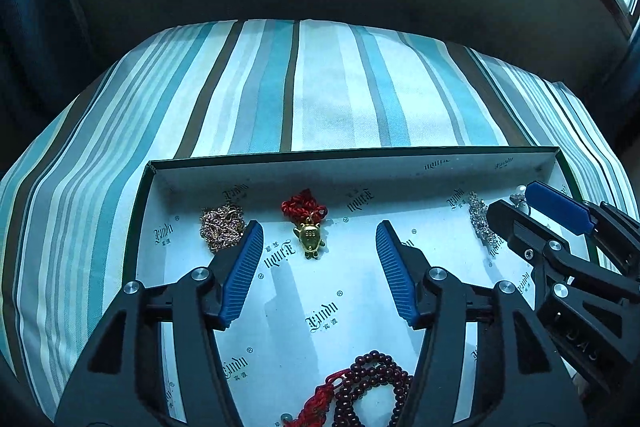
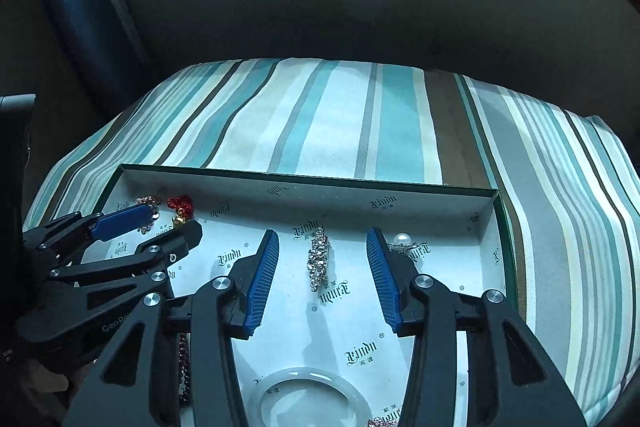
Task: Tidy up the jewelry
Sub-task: 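Withdraw both tools from the box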
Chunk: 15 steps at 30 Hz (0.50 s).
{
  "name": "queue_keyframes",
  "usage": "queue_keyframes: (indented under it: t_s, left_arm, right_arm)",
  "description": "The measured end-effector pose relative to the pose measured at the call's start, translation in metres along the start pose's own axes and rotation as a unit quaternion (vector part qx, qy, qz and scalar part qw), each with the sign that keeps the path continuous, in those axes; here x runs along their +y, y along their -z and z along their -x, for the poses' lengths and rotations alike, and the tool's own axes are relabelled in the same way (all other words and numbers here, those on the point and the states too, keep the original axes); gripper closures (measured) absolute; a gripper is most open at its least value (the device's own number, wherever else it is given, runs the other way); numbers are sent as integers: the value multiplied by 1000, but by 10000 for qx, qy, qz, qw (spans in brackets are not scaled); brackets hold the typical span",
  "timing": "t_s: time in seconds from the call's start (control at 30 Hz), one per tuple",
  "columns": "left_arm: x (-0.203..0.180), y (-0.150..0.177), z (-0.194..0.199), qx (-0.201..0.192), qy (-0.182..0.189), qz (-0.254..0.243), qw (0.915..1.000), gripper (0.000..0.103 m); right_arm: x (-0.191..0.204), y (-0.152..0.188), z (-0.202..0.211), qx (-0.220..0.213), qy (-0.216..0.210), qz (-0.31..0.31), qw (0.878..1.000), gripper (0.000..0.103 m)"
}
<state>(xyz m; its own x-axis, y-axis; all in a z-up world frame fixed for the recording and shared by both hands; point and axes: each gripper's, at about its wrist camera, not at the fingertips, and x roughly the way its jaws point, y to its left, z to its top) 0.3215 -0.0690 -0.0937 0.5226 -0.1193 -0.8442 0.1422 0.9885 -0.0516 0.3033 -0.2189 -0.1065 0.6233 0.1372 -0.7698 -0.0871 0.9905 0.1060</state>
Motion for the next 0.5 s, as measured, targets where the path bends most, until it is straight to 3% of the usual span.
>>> queue_keyframes:
  t_s: [0.2, 0.5]
  left_arm:
    - [-4, 6, 28, -368, -142, -117, 9992, 35]
    - [-2, 39, 79, -703, -138, -34, 9974, 30]
  right_arm:
    - [0, 7, 26, -226, 112, 91, 9996, 57]
    - [-6, 45, 81, -480, 212, 8, 9986, 57]
